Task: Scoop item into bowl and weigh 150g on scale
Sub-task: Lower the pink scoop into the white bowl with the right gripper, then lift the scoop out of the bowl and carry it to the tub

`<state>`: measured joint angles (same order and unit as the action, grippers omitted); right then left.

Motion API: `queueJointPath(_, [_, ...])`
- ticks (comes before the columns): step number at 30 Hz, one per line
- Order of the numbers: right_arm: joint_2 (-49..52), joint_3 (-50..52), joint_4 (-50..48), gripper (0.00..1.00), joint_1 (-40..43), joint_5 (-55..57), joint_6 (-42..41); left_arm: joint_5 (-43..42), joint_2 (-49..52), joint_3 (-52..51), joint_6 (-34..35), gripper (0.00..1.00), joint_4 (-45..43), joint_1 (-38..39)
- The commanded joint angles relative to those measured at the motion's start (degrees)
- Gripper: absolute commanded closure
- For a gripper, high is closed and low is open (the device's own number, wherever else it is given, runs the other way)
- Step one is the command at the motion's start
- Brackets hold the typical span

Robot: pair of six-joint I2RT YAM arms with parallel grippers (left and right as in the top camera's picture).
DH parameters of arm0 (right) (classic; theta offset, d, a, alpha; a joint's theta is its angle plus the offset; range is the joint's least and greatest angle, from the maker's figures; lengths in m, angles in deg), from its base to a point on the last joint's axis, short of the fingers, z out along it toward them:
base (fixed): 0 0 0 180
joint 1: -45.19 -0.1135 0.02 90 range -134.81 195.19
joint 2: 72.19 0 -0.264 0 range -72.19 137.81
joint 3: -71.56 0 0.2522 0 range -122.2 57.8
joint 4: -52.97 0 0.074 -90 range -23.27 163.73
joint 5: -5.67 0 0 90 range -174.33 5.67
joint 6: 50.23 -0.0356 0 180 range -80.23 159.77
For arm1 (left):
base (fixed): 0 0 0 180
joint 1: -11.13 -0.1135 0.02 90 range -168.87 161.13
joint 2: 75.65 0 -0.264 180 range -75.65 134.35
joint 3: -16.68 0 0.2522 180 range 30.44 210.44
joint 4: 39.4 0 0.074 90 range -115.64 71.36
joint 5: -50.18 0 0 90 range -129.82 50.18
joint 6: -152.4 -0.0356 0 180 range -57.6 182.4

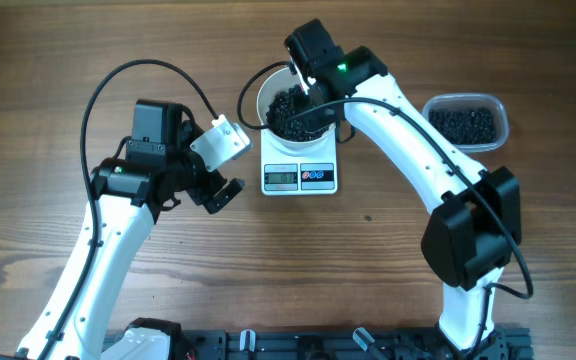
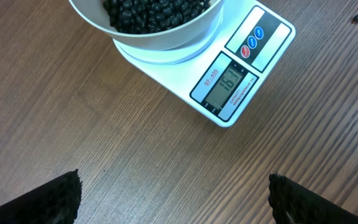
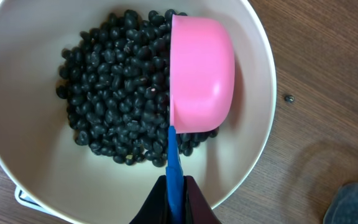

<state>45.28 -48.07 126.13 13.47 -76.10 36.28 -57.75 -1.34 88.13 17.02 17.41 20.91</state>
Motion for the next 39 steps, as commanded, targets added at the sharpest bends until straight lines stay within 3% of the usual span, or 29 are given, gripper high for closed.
queueJointPath(1, [1.97, -0.39, -0.48, 0.96, -0.96, -1.84, 2.49, -1.09, 0.07, -0.48, -0.92, 0.00, -0.11, -0.26])
queueJointPath(7, [1.97, -0.39, -1.68, 0.96, -1.31, -12.39, 4.72, -1.09, 0.07, -0.48, -0.92, 0.00, -0.11, -0.26])
queueJointPath(13, [1.95, -0.42, -1.79, 0.96, -1.05, -15.72, 4.09, -1.09, 0.07, -0.48, -0.92, 0.00, -0.11, -0.26])
queueJointPath(21, [1.88, -0.59, -2.97, 0.96, 4.63, -22.08, -2.71, -1.09, 0.07, -0.48, -0.92, 0.00, -0.11, -0.26])
queueJointPath(31, [1.51, -3.50, -4.50, 0.96, 12.44, -41.57, -2.97, -1.09, 0.07, -0.48, -0.92, 0.00, -0.11, -0.26])
queueJointPath(39, [-3.56, -3.74, -2.40, 0.96, 17.14, -42.45, -2.64, -1.09, 0.07, -0.48, -0.92, 0.00, -0.11, -0.26])
